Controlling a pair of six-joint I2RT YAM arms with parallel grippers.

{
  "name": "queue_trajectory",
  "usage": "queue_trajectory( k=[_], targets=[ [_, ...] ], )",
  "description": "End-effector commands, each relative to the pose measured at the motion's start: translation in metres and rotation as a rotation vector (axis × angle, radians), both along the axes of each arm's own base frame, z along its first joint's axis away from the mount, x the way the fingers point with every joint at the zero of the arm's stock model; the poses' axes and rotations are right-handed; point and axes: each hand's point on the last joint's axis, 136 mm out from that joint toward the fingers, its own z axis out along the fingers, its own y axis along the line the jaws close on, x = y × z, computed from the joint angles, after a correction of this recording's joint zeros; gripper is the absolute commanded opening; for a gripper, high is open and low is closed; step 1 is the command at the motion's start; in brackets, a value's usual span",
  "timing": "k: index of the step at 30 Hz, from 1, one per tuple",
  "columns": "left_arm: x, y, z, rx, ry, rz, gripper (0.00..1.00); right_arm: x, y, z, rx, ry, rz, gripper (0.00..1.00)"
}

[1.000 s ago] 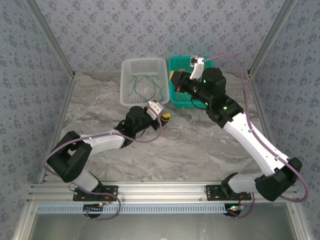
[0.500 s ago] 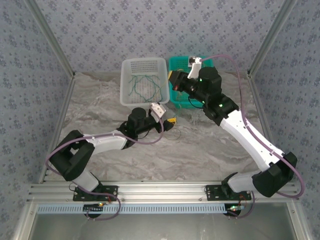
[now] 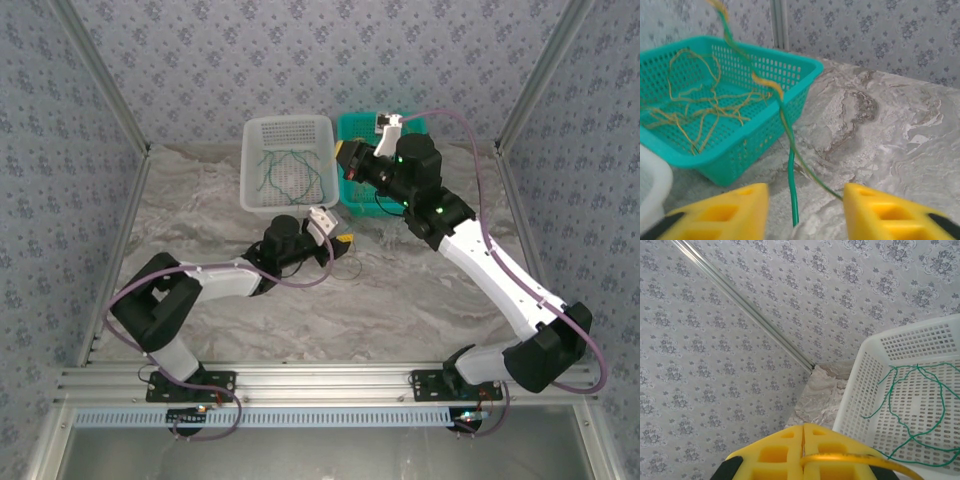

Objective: Untangle the cables

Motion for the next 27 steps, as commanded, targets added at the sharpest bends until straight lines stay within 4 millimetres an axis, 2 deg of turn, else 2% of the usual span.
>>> queue_trajectory(
  k=[1,2,4,8,10,12,19,22,26,27],
  targets=[
    [0.010,-0.005,0.015,-0.030,-0.053,0.023,0.28,-0.001,0.001,0.005,0.031,-0.008,0.012,0.00],
    [0.011,-0.005,0.016,-0.030,-0.057,0.026,0.27,-0.001,0.001,0.005,0.029,-0.006,0.012,0.00],
    [0.012,-0.004,0.018,-0.030,-0.061,0.037,0.18,-0.001,0.000,0.003,0.026,-0.004,0.010,0.00],
    [0.012,0.002,0.023,-0.033,-0.071,0.066,0.06,-0.001,-0.003,-0.001,0.013,0.000,-0.002,0.00],
    [0.012,0.007,0.027,-0.042,-0.077,0.081,0.06,0.000,-0.004,-0.006,0.004,0.009,-0.008,0.00],
    [0.009,0.010,0.029,-0.046,-0.082,0.083,0.00,0.002,-0.006,-0.011,-0.002,0.019,-0.015,0.00],
    [0.002,0.019,0.033,-0.044,-0.092,0.088,0.00,0.003,-0.012,-0.025,-0.051,0.045,-0.031,0.00],
    [-0.007,0.024,0.044,-0.054,-0.095,0.070,0.00,0.004,-0.020,-0.034,-0.090,0.068,-0.053,0.00],
    [-0.029,0.026,0.054,-0.010,-0.031,-0.021,0.00,0.006,-0.035,-0.060,-0.197,0.104,-0.071,0.21],
    [-0.033,0.028,0.053,0.003,-0.007,-0.031,0.00,0.006,-0.038,-0.067,-0.216,0.119,-0.066,0.29]
  ],
)
